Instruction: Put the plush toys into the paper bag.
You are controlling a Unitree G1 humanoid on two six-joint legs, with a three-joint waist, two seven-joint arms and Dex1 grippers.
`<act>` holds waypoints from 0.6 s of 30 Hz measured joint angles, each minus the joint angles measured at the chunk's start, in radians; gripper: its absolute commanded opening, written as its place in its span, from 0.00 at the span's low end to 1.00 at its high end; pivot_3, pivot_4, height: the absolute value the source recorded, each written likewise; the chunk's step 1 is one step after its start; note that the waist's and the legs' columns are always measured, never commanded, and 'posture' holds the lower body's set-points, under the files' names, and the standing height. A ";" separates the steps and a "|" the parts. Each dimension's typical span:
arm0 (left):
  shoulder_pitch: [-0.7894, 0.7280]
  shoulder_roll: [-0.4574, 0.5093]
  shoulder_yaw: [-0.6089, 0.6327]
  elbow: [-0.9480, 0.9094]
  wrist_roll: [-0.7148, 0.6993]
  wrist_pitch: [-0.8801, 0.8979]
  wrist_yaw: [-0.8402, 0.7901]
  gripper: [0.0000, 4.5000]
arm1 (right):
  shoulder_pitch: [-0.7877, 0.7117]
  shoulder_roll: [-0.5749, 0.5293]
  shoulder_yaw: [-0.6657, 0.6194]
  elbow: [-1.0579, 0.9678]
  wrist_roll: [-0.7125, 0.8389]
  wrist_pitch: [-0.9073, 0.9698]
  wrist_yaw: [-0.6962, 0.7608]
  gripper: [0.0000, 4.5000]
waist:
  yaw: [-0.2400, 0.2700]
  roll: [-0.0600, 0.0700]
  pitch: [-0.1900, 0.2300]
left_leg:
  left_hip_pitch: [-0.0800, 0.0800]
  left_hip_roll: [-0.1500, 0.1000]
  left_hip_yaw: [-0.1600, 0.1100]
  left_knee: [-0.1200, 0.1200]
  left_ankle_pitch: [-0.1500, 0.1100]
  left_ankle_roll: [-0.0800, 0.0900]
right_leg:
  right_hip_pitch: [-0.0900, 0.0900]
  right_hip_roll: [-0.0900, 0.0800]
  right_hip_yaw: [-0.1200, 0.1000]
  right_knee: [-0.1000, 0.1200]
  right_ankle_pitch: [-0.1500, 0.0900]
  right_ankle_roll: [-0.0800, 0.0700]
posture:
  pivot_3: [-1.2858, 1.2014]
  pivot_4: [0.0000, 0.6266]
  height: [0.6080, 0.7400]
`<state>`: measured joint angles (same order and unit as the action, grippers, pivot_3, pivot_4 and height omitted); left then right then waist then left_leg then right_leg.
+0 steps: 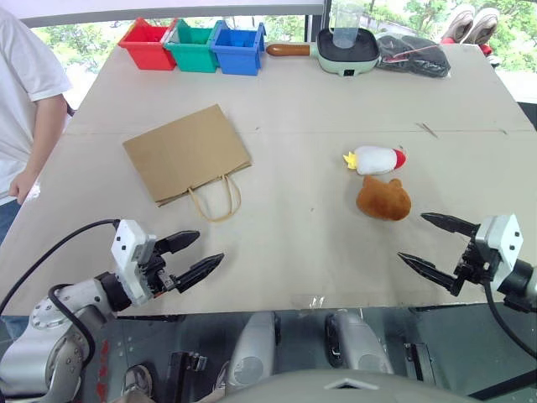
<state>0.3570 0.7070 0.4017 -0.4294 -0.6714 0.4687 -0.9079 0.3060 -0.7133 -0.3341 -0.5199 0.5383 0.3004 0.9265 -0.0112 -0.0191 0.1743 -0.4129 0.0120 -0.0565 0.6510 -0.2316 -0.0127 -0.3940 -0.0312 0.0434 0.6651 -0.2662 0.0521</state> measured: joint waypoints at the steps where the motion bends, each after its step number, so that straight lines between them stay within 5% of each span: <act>1: 0.000 0.000 0.000 0.000 0.000 0.000 0.000 1.00 | 0.000 0.000 0.000 0.000 0.000 0.000 0.000 1.00 | 0.000 0.000 0.000 | 0.000 0.000 0.000 0.000 0.000 0.000 | 0.000 0.000 0.000 0.000 0.000 0.000 | 0.52 0.24 1.00; 9: -0.157 0.006 0.025 0.106 0.101 -0.152 0.019 1.00 | -0.073 0.049 0.086 -0.086 0.044 0.035 -0.055 1.00 | -0.003 0.000 0.000 | 0.000 -0.001 0.000 0.000 0.000 0.000 | 0.000 0.001 0.000 0.000 0.000 0.000 | 0.52 0.24 1.00; 18: -0.332 0.134 -0.077 0.486 0.525 -0.772 -0.020 1.00 | -0.124 0.052 0.153 -0.170 0.089 0.110 -0.123 1.00 | 0.007 0.000 0.000 | -0.001 -0.002 0.001 -0.001 0.000 0.000 | -0.001 -0.001 0.000 -0.002 0.001 0.001 | 0.52 0.24 1.00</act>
<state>0.0250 0.8408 0.3242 0.0569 -0.1461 -0.3032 -0.9281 0.1818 -0.6614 -0.1807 -0.6898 0.6276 0.4103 0.8037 -0.0044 -0.0196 0.1740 -0.4141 0.0103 -0.0559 0.6501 -0.2319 -0.0122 -0.3945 -0.0326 0.0430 0.6628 -0.2655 0.0528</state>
